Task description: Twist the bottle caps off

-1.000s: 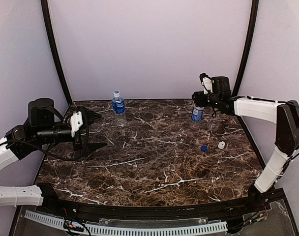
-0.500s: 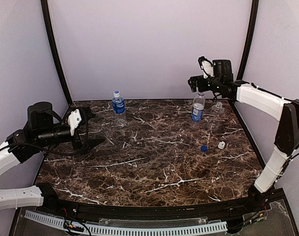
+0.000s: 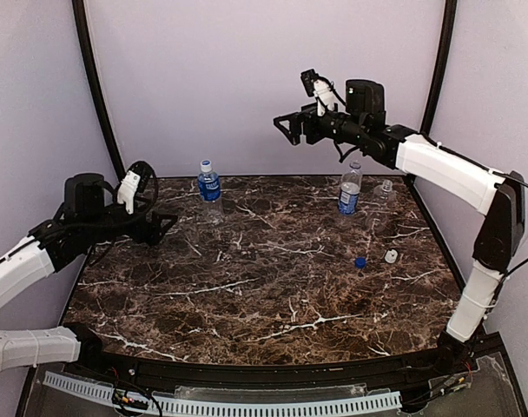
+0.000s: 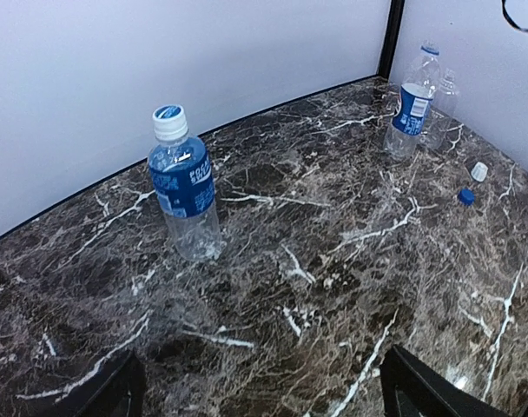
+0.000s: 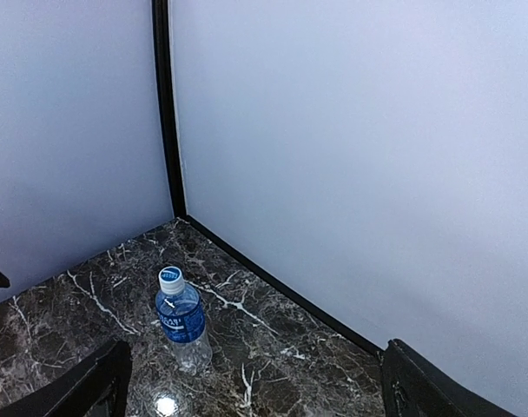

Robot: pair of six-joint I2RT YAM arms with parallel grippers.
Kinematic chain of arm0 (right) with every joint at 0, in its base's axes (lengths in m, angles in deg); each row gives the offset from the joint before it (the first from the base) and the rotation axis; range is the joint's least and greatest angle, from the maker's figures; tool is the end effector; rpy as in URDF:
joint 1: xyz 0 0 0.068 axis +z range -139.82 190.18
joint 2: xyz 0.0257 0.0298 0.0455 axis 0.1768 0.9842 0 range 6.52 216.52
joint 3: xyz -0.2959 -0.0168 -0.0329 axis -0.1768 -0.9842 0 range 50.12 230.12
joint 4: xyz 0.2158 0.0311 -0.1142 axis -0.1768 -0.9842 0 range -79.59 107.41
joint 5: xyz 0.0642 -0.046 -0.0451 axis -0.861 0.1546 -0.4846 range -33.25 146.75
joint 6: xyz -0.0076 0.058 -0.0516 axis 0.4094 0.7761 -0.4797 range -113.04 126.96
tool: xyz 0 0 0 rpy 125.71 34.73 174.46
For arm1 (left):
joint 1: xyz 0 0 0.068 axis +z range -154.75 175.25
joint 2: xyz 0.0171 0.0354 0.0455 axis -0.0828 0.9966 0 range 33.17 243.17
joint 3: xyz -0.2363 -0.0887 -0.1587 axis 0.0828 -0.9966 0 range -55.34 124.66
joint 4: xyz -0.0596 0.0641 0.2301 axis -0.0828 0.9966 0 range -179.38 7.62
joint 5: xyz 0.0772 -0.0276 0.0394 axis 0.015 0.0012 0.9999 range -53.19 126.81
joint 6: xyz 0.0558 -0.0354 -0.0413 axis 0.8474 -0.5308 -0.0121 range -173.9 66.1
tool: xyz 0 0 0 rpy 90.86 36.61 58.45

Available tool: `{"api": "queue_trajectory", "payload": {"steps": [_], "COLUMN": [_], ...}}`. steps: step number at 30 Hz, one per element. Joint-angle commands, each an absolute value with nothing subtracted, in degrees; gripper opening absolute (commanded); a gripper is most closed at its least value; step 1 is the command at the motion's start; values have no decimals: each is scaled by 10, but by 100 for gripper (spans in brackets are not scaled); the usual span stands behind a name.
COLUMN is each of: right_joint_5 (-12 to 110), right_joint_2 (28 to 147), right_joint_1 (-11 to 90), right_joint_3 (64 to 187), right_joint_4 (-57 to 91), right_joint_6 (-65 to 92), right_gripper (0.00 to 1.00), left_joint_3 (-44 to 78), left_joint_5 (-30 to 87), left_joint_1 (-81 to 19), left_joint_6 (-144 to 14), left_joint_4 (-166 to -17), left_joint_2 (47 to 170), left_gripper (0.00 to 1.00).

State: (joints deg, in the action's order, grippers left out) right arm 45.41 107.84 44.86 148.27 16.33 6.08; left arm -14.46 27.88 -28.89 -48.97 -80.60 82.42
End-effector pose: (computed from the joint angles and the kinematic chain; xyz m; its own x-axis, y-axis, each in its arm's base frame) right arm 0.3607 0.2653 0.4349 -0.0499 -0.0530 -0.9974 -0.7199 0.6941 -0.0009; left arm 0.1775 -0.0909 0.3182 -0.2216 0.1924 -0.9560 0.5605 0.8274 0.0366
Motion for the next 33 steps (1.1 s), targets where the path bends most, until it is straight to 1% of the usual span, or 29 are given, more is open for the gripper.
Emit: {"api": "queue_trajectory", "payload": {"steps": [1,4,7,10,13,16,18,20,25,26,27,28,29,30,31,32,33], "right_joint_5": [429,426,435,450,465,474,476,479,485,483,481,480,480,479,481,483,485], "right_joint_2": [1057,1021,970,931,904,888,880,878,886,888,891,892,893,893,892,891,889], "right_joint_1": [455,458,458,459,460,461,461,461,461,462,461,461,462,462,462,461,462], "right_joint_3": [1425,1370,1314,1269,1239,1222,1214,1209,1214,1217,1221,1223,1225,1225,1225,1223,1221], "right_joint_4": [195,201,207,213,207,202,201,201,195,193,192,191,191,191,191,191,191], "right_joint_6": [88,91,89,81,79,83,86,87,78,76,75,74,74,73,74,73,73], "right_gripper": [99,99,99,99,99,99,99,99,99,99,99,99,99,99,99,99,99], "left_joint_3": [2,159,263,374,439,505,518,520,507,505,503,502,502,502,504,504,507], "left_joint_5": [225,238,269,283,292,305,307,305,289,289,290,290,289,286,285,281,280], "left_joint_1": [-272,-270,-269,-266,-264,-259,-254,-251,-251,-251,-251,-251,-250,-250,-250,-251,-251], "left_joint_6": [-559,-530,-478,-459,-448,-454,-457,-460,-479,-480,-480,-478,-478,-478,-478,-479,-480], "left_joint_4": [-775,-713,-682,-663,-669,-667,-669,-669,-659,-658,-658,-658,-657,-657,-654,-652,-643], "left_joint_2": [964,1105,1199,1308,1389,1438,1462,1476,1486,1485,1486,1486,1486,1487,1487,1486,1486], "left_gripper": [94,93,92,92,92,91,89,85,67,60,55,46,40,29,23,12,7]}}
